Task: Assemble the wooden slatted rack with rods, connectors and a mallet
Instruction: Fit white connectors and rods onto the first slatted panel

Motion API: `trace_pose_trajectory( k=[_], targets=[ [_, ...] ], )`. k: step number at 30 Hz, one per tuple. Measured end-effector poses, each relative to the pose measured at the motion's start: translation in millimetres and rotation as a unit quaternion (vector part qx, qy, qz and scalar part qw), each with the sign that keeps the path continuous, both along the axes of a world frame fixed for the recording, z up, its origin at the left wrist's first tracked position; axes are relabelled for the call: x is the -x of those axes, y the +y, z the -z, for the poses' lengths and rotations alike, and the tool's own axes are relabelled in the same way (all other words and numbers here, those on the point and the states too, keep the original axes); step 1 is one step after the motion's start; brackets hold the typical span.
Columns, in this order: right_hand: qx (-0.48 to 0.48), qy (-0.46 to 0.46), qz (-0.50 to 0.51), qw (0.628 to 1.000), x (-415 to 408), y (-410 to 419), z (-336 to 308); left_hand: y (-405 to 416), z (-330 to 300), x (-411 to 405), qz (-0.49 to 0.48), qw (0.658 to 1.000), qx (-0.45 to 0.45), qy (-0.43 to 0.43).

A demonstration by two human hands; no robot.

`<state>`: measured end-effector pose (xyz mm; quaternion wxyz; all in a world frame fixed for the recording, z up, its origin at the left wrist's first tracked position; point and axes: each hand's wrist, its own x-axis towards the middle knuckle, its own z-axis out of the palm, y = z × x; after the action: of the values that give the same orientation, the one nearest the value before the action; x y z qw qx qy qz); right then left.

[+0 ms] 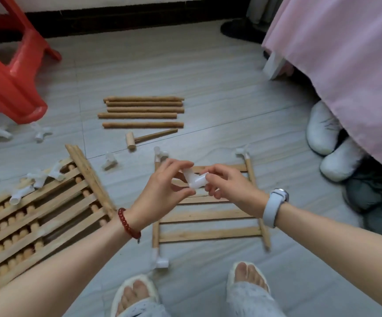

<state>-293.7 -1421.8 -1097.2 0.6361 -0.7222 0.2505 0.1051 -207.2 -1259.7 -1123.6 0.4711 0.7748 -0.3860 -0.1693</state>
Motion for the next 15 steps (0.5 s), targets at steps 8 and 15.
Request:
trace_pose_trajectory(
  k=[8,15],
  targets=[
    [0.029,-0.049,0.091,0.994,90,-27,-42,-56,-63,52,0.060,0.997,-0.057,0.007],
    [0.132,-0.044,0.097,0.986,162,-46,-38,-87,-56,120,0.081,0.994,-0.061,0.044]
  ],
)
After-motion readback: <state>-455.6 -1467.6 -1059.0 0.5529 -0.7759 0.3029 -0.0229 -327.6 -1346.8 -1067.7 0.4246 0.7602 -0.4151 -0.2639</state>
